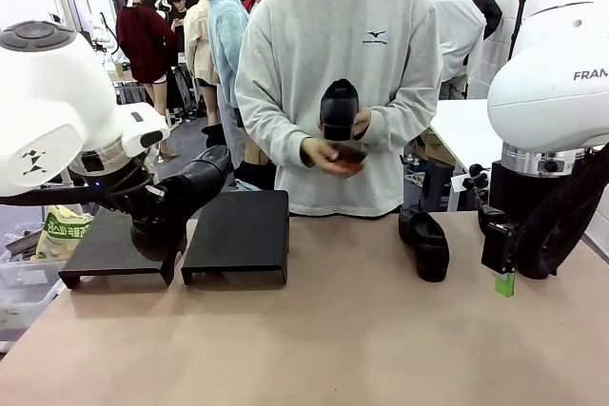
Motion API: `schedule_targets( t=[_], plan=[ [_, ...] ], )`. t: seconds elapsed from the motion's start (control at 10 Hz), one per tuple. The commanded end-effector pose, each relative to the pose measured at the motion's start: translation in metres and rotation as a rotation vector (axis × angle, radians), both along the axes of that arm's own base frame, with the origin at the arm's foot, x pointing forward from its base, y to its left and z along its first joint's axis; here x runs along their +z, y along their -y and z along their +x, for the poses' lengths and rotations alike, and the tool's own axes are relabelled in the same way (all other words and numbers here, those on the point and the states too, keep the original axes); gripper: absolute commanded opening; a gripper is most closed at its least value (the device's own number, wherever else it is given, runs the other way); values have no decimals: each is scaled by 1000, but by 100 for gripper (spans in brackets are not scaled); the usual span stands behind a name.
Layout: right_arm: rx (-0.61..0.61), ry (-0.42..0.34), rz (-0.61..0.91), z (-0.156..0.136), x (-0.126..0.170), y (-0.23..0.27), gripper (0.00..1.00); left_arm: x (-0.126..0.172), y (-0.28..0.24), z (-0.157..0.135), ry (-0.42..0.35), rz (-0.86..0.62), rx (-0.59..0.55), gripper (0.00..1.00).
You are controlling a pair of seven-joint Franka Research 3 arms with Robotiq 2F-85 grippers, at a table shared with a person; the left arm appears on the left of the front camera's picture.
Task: Organize the shoes by placing them on the stand.
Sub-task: Place the Shoe from the middle of the table onto the Shoes Stand.
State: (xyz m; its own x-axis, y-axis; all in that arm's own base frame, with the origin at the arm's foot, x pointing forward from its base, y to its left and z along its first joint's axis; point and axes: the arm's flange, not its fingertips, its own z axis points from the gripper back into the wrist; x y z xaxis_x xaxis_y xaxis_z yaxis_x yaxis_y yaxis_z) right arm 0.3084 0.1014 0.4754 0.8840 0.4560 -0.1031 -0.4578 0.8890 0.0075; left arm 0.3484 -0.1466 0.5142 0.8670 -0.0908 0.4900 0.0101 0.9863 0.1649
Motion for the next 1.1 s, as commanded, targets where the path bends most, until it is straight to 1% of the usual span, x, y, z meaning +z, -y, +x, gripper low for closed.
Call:
schedule_targets(
  t=[0.0,0.1,0.2,0.4,0.5,0.8,0.9,1.0],
  plan=[
    [-3,-6,3,-1,-1,0,100,8,-44,21,154,-29,123,0],
    [-3,-6,3,-1,-1,0,100,1,-71,30,134,-41,95,0],
    [-3,-6,3,-1,-1,0,100,-12,-110,45,106,-45,152,0],
    [-3,-6,3,-1,-1,0,100,-24,-149,65,62,-64,221,0],
    [-3,-6,3,-1,-1,0,100,-27,-163,69,27,-54,249,0],
    [-3,-6,3,-1,-1,0,100,-36,-184,84,10,-54,281,0],
    [-3,-6,3,-1,-1,0,100,-37,-183,85,-17,-97,276,0],
    [-3,-6,3,-1,-1,0,100,-22,-156,70,-16,-70,290,0]
  ],
)
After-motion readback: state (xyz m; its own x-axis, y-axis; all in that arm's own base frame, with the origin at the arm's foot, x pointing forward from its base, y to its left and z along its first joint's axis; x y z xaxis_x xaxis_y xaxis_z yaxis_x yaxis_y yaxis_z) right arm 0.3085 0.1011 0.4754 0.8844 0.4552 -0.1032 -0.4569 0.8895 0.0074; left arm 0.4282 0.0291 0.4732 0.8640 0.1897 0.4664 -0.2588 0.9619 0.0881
